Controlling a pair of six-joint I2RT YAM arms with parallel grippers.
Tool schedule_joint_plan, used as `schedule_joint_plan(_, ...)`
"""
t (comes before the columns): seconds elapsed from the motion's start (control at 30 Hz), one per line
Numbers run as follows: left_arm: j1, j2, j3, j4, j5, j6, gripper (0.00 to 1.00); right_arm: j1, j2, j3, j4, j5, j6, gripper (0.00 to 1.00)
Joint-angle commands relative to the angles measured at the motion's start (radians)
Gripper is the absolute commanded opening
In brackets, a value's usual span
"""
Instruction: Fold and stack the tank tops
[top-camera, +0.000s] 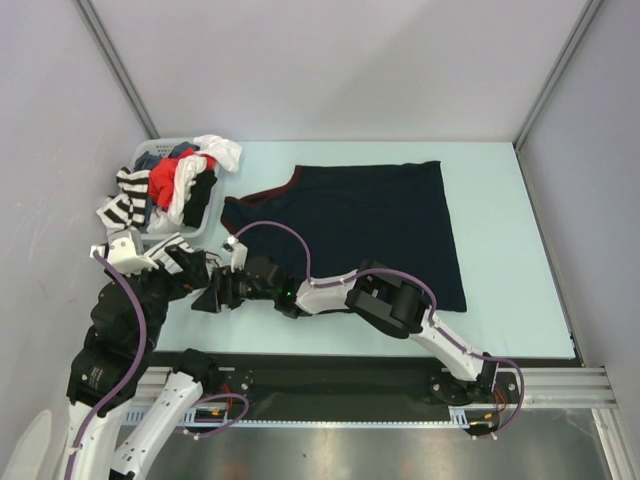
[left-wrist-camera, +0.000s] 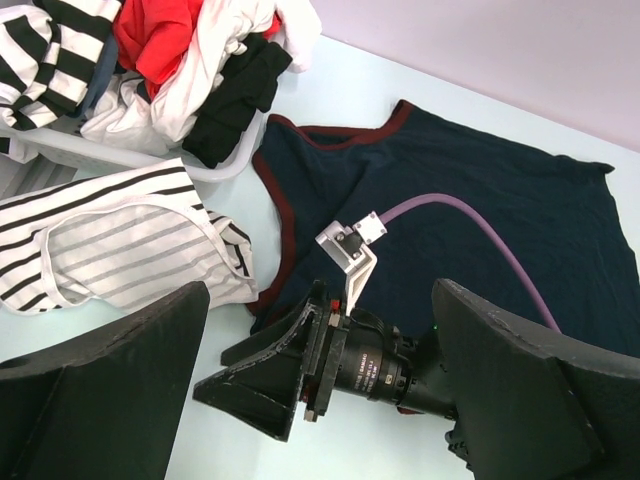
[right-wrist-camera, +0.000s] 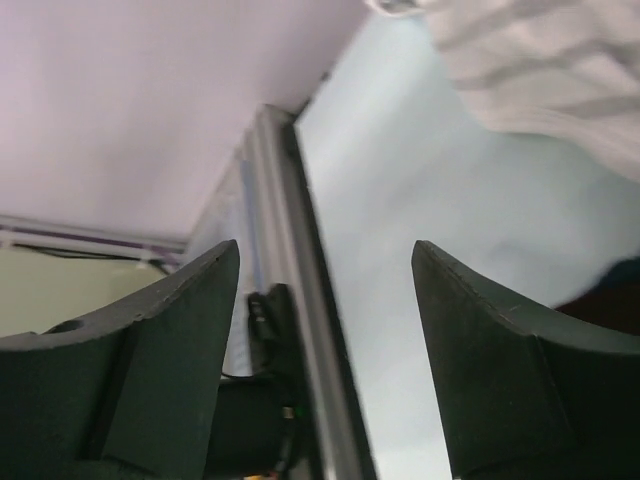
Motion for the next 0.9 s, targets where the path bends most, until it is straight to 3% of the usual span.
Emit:
schedule_joint_plan(0.0,0.007,-0.002,0.02,0.027,0.02,0.01,1.0,-0.016,0.023,0.041,0.222,-0.122,0.141,0.75)
schedule_joint_plan(0.3,0.007,0.012,0.012,0.017,0.02,0.009,1.0,0.021,-0.107,-0.049,0.05,-0.012,-0.021,0.75)
schedule_joint_plan(0.5,0.007,0.033,0.013,0.001,-0.006,-0.029,1.0,0.015,-0.198,-0.055,-0.215,0.147,-0.189,0.7)
schedule_joint_plan(0.7,0.007,0.03,0.044,-0.005,0.005,-0.034,1.0,-0.007,-0.075,0.205,-0.478,0.129,-0.342,0.87)
schedule_joint_plan(0.73,0.007,0.032,0.046,-0.008,0.007,-0.034,1.0,-0.008,-0.058,0.266,-0.496,0.122,-0.381,0.93)
schedule_joint_plan(0.87,0.007,0.027,0.047,-0.017,0.0,-0.026,1.0,-0.008,0.031,0.4,-0.574,0.153,-0.46,0.96)
